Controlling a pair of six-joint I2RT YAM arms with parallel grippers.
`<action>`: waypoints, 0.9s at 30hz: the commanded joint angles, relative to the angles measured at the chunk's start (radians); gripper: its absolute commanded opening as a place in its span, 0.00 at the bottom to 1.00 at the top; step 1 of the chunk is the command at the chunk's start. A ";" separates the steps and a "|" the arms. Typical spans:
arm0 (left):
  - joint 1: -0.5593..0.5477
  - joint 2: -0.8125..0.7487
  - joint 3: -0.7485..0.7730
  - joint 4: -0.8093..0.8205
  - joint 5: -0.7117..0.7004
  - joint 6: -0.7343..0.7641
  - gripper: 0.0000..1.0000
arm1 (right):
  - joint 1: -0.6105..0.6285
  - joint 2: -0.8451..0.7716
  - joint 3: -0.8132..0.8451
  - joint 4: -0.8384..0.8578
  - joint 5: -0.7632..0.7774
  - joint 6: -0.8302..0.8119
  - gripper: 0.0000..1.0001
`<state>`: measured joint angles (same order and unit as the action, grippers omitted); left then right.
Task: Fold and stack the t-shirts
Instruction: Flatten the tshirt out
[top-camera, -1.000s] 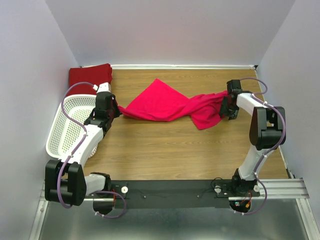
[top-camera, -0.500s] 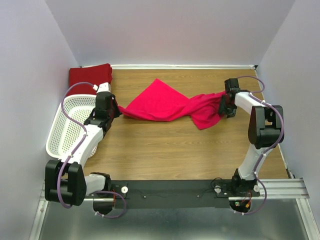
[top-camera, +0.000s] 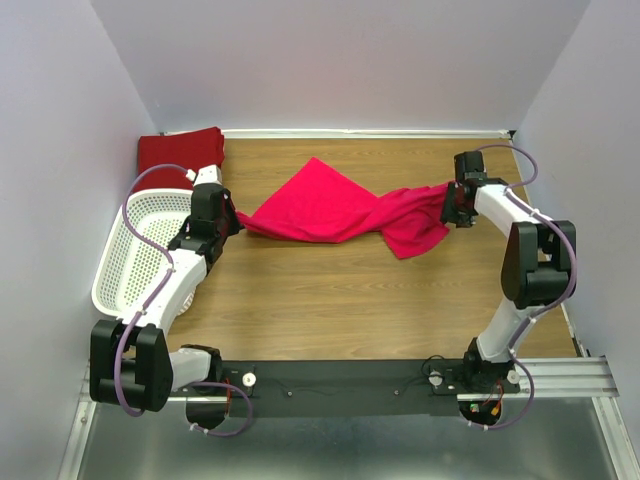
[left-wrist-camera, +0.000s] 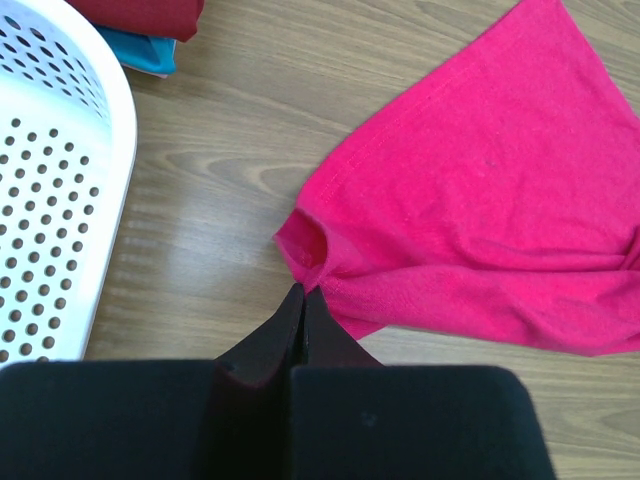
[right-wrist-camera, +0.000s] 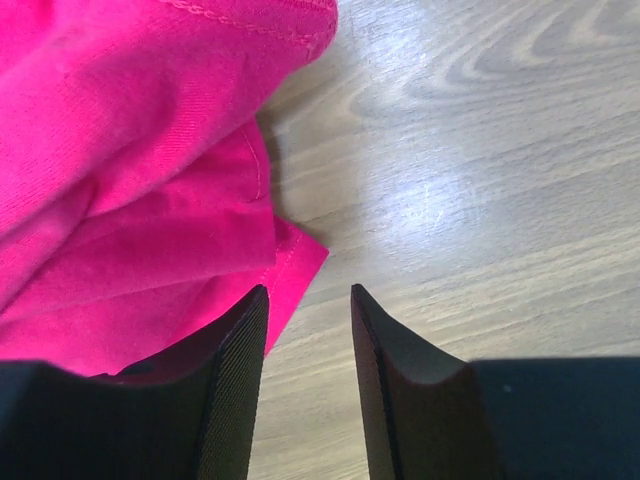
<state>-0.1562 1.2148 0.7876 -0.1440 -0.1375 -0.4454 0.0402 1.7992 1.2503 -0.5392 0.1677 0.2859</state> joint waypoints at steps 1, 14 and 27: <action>0.007 -0.014 -0.014 0.012 0.009 0.008 0.00 | 0.007 0.046 0.000 0.013 0.004 -0.013 0.48; 0.009 -0.017 -0.013 0.011 0.004 0.008 0.00 | 0.007 0.092 -0.002 0.064 -0.025 -0.040 0.52; 0.009 -0.015 -0.013 0.011 0.004 0.010 0.00 | 0.007 0.124 -0.045 0.082 -0.030 -0.062 0.50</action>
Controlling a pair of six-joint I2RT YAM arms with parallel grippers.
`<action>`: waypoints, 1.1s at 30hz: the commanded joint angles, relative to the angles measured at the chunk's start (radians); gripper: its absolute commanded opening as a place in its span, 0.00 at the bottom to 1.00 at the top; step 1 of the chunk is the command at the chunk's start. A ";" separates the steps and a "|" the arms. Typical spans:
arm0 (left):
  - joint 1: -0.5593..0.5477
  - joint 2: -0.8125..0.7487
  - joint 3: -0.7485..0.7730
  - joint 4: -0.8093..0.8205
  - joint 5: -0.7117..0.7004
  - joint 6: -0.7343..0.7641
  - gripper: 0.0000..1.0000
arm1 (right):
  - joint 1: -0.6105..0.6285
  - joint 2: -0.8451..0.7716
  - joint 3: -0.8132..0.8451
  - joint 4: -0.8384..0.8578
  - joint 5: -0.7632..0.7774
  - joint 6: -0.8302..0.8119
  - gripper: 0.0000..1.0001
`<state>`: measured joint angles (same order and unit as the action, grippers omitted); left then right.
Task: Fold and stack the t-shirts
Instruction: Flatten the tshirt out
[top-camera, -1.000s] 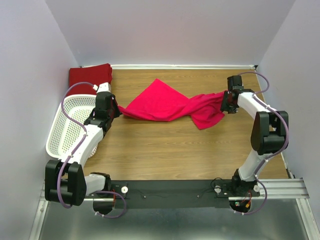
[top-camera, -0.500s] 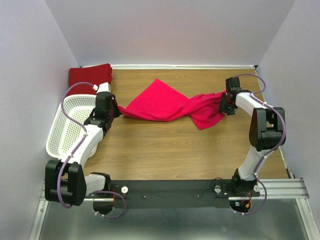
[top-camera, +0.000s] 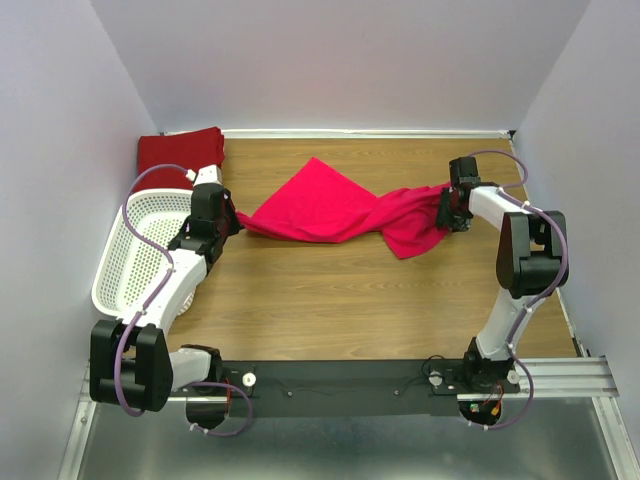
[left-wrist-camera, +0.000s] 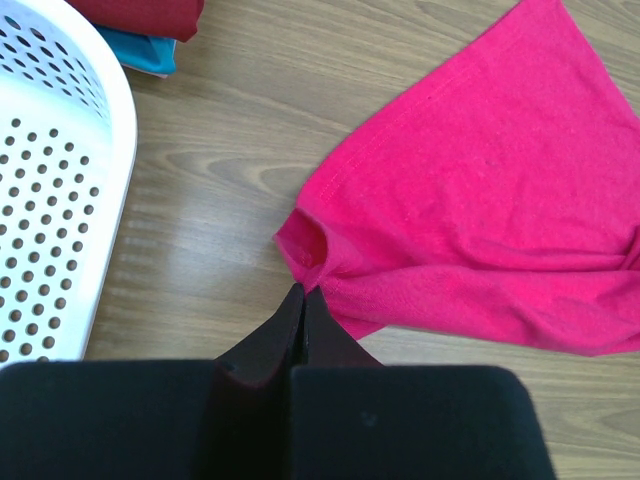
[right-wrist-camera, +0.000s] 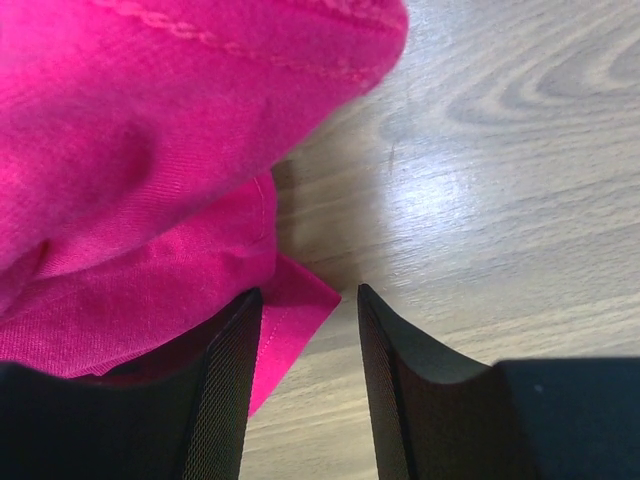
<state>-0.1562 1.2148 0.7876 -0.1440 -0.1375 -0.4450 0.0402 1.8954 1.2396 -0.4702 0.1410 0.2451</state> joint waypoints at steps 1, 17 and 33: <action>0.009 -0.015 -0.013 0.011 0.004 0.009 0.00 | 0.007 0.028 -0.035 0.016 -0.004 -0.023 0.50; 0.009 -0.015 -0.014 0.011 0.007 0.005 0.00 | 0.007 -0.028 -0.089 0.021 -0.018 -0.014 0.13; 0.061 0.114 0.513 -0.124 -0.025 -0.041 0.00 | -0.026 -0.344 0.248 -0.002 0.212 0.025 0.01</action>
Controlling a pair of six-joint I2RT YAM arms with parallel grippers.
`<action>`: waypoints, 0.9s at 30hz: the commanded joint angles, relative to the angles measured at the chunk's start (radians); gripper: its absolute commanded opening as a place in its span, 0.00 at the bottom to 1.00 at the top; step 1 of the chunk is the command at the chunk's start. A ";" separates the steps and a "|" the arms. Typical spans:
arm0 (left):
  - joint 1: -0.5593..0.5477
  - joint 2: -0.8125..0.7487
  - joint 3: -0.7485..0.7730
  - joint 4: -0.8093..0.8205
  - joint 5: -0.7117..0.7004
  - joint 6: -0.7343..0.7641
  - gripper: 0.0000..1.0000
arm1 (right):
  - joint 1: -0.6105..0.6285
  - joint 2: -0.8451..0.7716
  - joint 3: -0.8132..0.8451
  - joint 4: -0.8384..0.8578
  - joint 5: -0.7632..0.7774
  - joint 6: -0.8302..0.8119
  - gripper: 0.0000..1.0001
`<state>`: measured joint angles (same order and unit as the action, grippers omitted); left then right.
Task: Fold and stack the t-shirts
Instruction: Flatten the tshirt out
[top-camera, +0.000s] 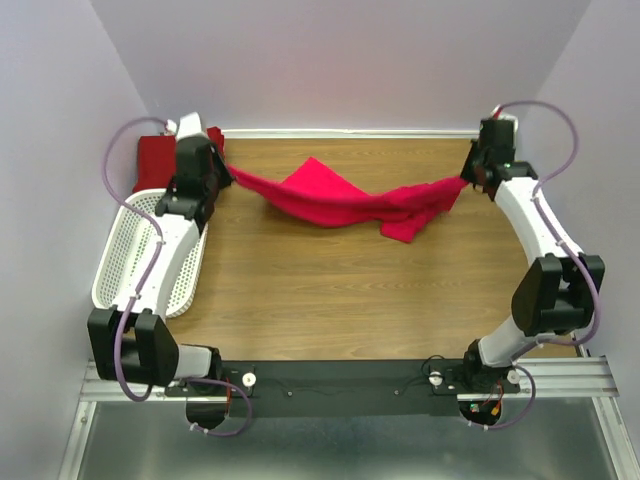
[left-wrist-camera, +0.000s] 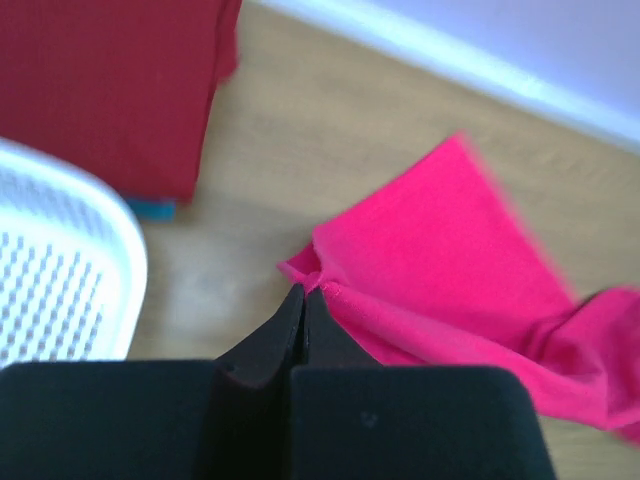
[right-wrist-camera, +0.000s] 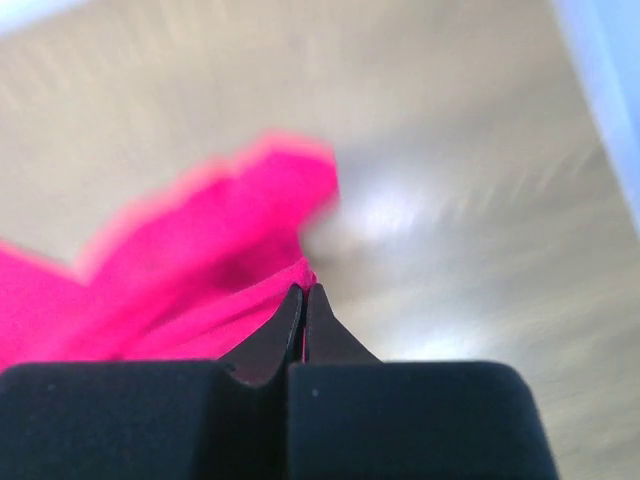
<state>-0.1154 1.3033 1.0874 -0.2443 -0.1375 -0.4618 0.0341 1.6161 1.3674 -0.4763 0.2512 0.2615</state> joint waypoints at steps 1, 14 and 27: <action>0.025 0.046 0.311 -0.045 -0.033 -0.034 0.00 | -0.023 -0.102 0.186 0.002 0.153 -0.002 0.01; 0.026 -0.168 0.671 -0.055 -0.059 0.049 0.00 | -0.025 -0.349 0.602 0.008 0.329 -0.287 0.01; 0.026 -0.464 0.618 -0.084 0.110 0.055 0.00 | -0.025 -0.539 0.702 0.011 0.218 -0.424 0.01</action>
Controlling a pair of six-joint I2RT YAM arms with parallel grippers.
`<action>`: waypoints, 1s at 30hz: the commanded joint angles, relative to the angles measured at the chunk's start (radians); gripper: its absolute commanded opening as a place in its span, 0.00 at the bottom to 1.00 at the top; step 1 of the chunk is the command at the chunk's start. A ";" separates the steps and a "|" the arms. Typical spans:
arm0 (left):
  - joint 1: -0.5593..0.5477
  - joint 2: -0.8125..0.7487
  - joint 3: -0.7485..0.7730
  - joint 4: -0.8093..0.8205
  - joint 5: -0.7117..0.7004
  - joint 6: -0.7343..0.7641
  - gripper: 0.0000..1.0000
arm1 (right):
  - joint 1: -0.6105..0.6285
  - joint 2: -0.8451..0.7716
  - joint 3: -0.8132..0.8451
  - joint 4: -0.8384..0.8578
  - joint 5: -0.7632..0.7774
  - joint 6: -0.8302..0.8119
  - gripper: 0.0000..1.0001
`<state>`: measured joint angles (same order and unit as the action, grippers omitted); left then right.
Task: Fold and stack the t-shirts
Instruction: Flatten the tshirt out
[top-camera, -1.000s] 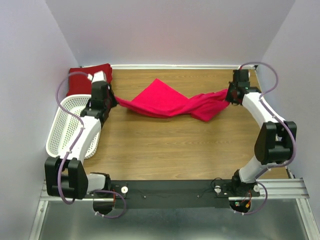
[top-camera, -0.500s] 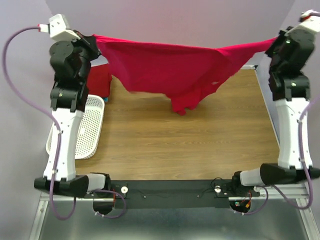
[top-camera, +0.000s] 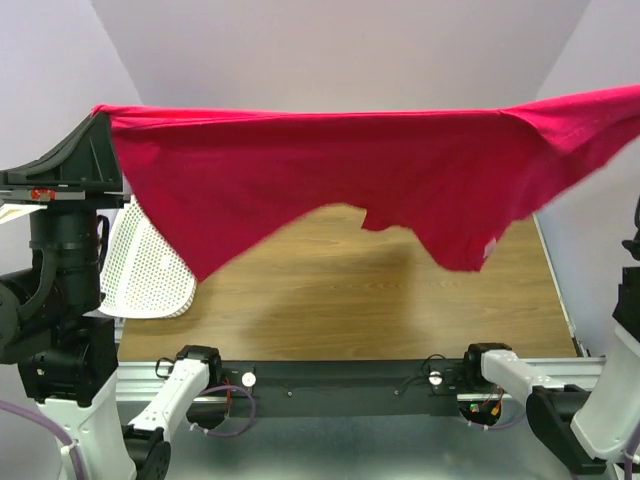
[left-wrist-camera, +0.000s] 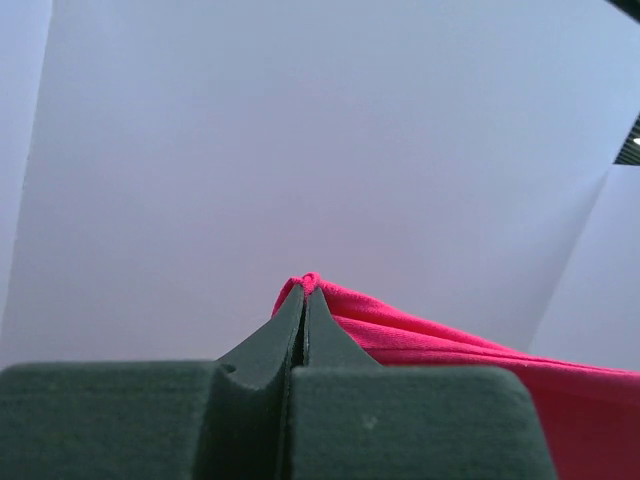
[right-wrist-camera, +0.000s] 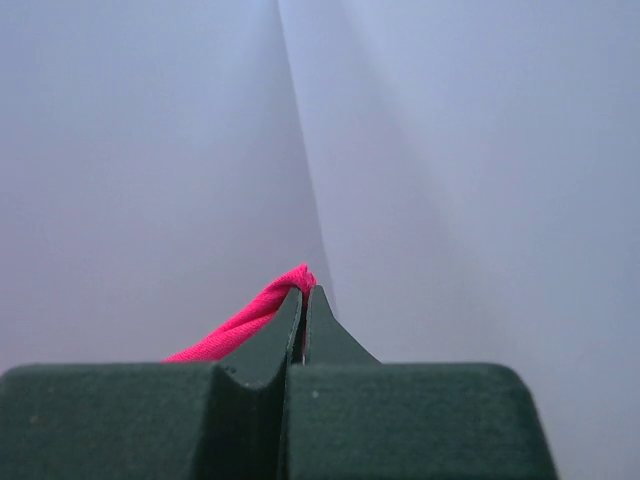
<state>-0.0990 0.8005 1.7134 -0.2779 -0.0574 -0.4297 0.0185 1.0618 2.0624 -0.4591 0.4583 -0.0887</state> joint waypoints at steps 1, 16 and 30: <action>0.010 0.048 -0.006 -0.067 0.039 0.022 0.00 | -0.009 0.015 0.011 -0.004 0.008 -0.082 0.01; 0.010 0.504 -0.366 0.091 -0.025 0.058 0.00 | -0.008 0.367 -0.347 0.160 -0.060 -0.121 0.03; 0.012 1.276 -0.060 0.144 -0.078 0.040 0.00 | -0.008 1.036 -0.361 0.433 -0.026 -0.114 0.01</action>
<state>-0.0975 2.0293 1.5715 -0.1627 -0.0742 -0.3935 0.0177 2.0182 1.6360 -0.1352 0.4007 -0.1959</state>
